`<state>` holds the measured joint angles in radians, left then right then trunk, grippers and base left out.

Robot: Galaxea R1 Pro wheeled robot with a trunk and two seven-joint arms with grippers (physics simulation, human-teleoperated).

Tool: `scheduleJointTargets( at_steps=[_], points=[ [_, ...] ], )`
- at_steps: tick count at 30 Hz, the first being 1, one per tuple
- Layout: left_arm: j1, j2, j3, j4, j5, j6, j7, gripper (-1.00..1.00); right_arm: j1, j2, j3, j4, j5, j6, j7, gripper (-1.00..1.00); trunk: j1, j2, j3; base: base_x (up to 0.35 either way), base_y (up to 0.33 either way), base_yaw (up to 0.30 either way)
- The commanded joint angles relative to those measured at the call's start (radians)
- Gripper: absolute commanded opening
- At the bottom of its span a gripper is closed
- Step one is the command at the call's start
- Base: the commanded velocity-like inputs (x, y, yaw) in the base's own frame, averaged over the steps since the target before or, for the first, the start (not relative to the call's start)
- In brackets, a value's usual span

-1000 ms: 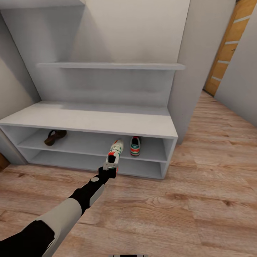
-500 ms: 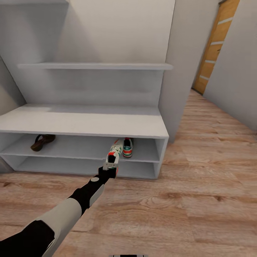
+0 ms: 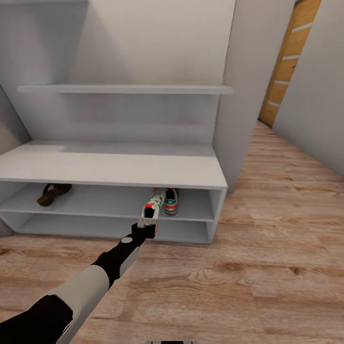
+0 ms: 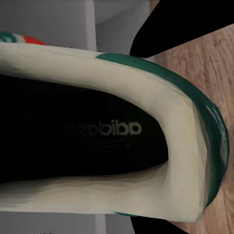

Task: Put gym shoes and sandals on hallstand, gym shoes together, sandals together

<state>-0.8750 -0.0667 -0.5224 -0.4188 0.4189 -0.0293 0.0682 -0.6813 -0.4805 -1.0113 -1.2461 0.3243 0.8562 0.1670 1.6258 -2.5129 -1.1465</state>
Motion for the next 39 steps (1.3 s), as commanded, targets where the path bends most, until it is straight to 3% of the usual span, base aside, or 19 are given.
scheduleJointTargets(
  at_steps=[1, 39],
  points=[
    [-0.001, 0.001, -0.008, 0.000, 0.008, -0.003, 0.007, -1.00, -0.001, 0.000, -0.001, -0.001, 0.007, 0.004, 0.006, -1.00, 0.000, 0.000, -0.001, 0.102, 0.167, 0.000],
    [-0.001, -0.001, -0.008, -0.001, 0.008, -0.001, 0.009, -1.00, -0.001, 0.000, -0.001, -0.001, 0.007, 0.005, 0.006, -1.00, 0.000, 0.000, -0.001, 0.114, 0.018, 0.000]
  ],
)
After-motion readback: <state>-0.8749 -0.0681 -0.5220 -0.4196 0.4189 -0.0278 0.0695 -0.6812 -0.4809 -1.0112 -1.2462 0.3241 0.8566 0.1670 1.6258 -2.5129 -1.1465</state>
